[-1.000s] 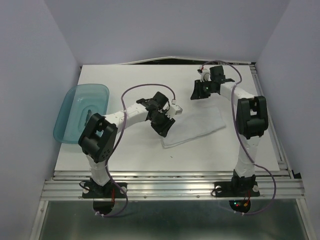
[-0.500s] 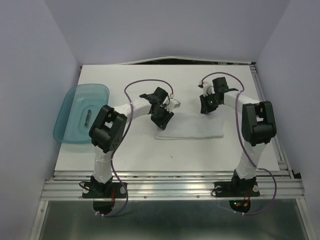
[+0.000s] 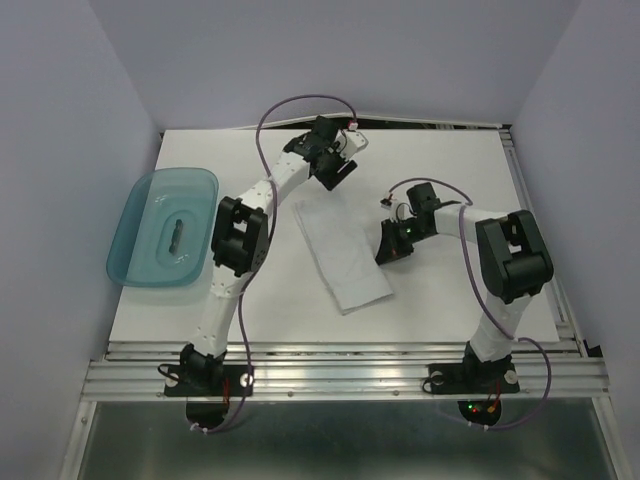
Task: Fold and stack the skirts
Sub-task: Fold the skirt
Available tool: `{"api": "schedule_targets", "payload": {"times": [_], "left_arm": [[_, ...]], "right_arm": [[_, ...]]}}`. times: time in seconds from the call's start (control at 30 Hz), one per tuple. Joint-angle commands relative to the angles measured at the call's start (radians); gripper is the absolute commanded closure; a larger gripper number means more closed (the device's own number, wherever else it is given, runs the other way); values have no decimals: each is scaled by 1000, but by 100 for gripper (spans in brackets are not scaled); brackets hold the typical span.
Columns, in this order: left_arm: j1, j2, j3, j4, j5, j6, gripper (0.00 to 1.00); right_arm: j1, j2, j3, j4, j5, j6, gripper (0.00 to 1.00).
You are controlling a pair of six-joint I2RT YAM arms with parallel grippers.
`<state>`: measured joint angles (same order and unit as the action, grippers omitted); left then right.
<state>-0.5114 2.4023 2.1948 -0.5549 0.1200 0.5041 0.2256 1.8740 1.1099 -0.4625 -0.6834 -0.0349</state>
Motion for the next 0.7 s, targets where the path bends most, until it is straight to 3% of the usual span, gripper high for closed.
{"api": "schedule_targets", "payload": {"times": [0.0, 0.1, 0.13, 0.17, 0.23, 0.27, 0.37, 0.4, 0.5, 0.67], "left_arm": [[-3, -86, 103, 4, -95, 28, 25], [11, -268, -105, 45, -19, -1, 25], [13, -407, -191, 70, 4, -2, 25], [11, -480, -378, 93, 50, 7, 25], [-1, -694, -560, 163, 75, 10, 25], [-31, -753, -705, 156, 90, 17, 25], [-123, -946, -935, 136, 40, 24, 27], [-204, -1019, -1027, 124, 24, 14, 28], [-368, -1110, -1138, 139, -39, -67, 28], [-558, -1105, -1250, 197, -121, -139, 28]], "right_arm": [[43, -4, -33, 180, -160, 223, 91], [63, -18, -71, 237, -206, 311, 90], [63, -29, -88, 254, -218, 358, 89], [63, -41, -106, 292, -238, 377, 89], [63, -62, -145, 300, -249, 397, 87], [46, -82, -150, 292, -255, 398, 87], [12, -148, -160, 277, -237, 383, 86], [3, -166, -147, 268, -223, 363, 85], [3, -214, -102, 223, -173, 352, 84], [3, -199, 2, 222, -160, 372, 83]]}}
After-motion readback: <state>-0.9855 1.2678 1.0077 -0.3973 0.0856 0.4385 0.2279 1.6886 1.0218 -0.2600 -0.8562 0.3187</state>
